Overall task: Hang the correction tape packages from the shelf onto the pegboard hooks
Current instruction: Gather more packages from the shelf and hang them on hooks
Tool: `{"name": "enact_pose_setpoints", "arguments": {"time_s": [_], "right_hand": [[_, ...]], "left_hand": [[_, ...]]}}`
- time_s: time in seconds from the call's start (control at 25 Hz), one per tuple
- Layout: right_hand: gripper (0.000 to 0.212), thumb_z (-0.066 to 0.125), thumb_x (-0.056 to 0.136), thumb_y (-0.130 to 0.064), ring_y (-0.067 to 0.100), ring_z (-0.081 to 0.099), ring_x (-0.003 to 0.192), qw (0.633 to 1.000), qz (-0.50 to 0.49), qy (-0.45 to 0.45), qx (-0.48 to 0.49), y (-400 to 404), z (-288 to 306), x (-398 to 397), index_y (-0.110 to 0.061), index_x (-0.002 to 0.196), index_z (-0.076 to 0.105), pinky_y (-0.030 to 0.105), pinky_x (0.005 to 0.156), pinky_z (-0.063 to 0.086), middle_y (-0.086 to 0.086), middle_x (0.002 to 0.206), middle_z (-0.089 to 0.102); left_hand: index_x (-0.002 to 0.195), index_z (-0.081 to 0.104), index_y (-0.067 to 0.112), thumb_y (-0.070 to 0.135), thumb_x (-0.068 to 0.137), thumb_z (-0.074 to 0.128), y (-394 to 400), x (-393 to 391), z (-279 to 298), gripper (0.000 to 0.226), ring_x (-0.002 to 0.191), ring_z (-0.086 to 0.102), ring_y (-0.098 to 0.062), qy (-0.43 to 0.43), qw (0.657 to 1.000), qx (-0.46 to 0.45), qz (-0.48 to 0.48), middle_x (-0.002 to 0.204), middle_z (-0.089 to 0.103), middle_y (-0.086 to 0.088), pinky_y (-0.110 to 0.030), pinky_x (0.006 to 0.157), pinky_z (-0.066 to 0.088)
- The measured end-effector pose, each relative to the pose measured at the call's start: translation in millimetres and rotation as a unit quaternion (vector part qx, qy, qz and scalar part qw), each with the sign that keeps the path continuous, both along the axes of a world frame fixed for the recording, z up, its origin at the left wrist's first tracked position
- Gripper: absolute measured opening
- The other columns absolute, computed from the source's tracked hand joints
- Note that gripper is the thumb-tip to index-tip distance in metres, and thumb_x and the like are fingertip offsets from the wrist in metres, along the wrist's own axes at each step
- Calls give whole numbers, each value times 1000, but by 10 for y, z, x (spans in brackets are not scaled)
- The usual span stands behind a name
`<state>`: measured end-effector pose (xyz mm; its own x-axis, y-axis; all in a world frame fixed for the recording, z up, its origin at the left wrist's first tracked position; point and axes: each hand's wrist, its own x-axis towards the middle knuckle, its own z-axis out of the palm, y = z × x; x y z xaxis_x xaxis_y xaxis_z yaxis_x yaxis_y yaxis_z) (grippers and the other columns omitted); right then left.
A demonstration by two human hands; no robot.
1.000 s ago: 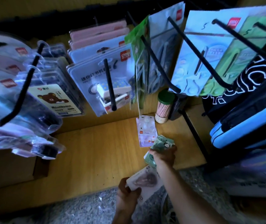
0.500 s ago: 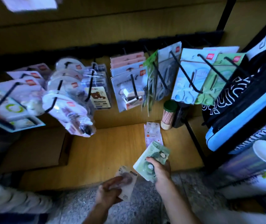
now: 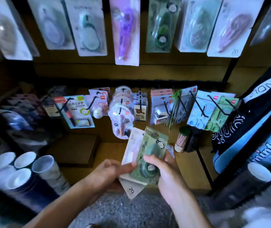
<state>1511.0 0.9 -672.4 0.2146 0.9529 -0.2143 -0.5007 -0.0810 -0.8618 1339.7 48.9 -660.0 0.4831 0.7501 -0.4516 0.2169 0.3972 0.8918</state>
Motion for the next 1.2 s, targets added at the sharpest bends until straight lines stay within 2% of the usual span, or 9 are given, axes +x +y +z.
{"name": "enact_pose_setpoints", "arguments": {"time_s": [0.16, 0.36, 0.52, 0.72, 0.84, 0.92, 1.04, 1.12, 1.2], "right_hand": [[51, 77, 68, -1, 34, 70, 101, 996, 12, -45, 73, 4, 663, -4, -13, 117, 64, 51, 84, 58, 15, 110, 73], [45, 76, 71, -2, 28, 74, 87, 989, -67, -98, 87, 74, 1138, 118, -17, 112, 64, 41, 65, 60, 10, 101, 76], [38, 57, 77, 9, 31, 70, 87, 992, -40, -76, 96, 157, 1322, 122, -13, 106, 67, 51, 79, 57, 21, 105, 73], [44, 63, 73, 2, 40, 69, 104, 984, -23, -37, 170, 278, 1470, -48, -8, 116, 66, 57, 91, 53, 21, 109, 73], [46, 61, 82, 0, 31, 70, 103, 980, -28, -43, 192, 358, 1513, -84, -20, 123, 60, 49, 87, 57, 14, 112, 73], [44, 60, 88, -8, 25, 70, 107, 978, -48, -66, 193, 430, 1560, -52, -33, 123, 57, 51, 95, 52, 4, 116, 73], [38, 58, 94, -15, 27, 66, 115, 971, -67, -112, 200, 532, 1715, 91, -37, 124, 55, 59, 101, 47, -1, 121, 71], [43, 57, 95, -16, 31, 64, 116, 962, -78, -133, 226, 593, 1901, 200, -30, 135, 49, 63, 96, 49, 2, 124, 69], [58, 61, 92, -17, 25, 66, 115, 949, -103, -148, 257, 652, 2124, 287, -29, 145, 40, 54, 95, 53, -1, 125, 68]], "left_hand": [[88, 77, -4, 30, 72, 75, -45, 39, 507, 38, 79, 72, -29, -100, 989, 84, 69, 90, 76, -21, -34, 72, 60], [86, 77, -4, 20, 82, 68, -24, 41, 838, 26, 86, 71, -38, -221, 957, 108, 152, 95, 74, -26, -43, 80, 59], [83, 77, -3, 22, 77, 70, 21, 11, 923, 26, 86, 72, -42, -244, 940, 131, 201, 92, 74, -26, -48, 86, 57], [72, 74, -10, 11, 71, 70, 201, -116, 957, 22, 68, 73, -37, -292, 897, 118, 309, 85, 73, -31, -35, 60, 61], [71, 77, -4, 28, 53, 86, 273, -128, 923, 39, 86, 71, -46, -292, 889, 137, 325, 87, 74, -29, -50, 86, 57], [74, 78, -3, 42, 37, 93, 311, -106, 875, 60, 95, 68, -49, -284, 888, 154, 327, 88, 74, -27, -58, 97, 49], [72, 78, -1, 31, 47, 87, 324, -30, 855, 41, 95, 68, -49, -291, 889, 160, 314, 86, 75, -25, -58, 97, 49], [74, 80, 3, 45, 34, 94, 329, 30, 833, 60, 92, 71, -44, -285, 895, 170, 300, 87, 76, -23, -54, 93, 52], [78, 80, 5, 56, 18, 93, 339, 82, 804, 80, 92, 72, -42, -283, 893, 179, 299, 88, 76, -22, -52, 92, 53]]}}
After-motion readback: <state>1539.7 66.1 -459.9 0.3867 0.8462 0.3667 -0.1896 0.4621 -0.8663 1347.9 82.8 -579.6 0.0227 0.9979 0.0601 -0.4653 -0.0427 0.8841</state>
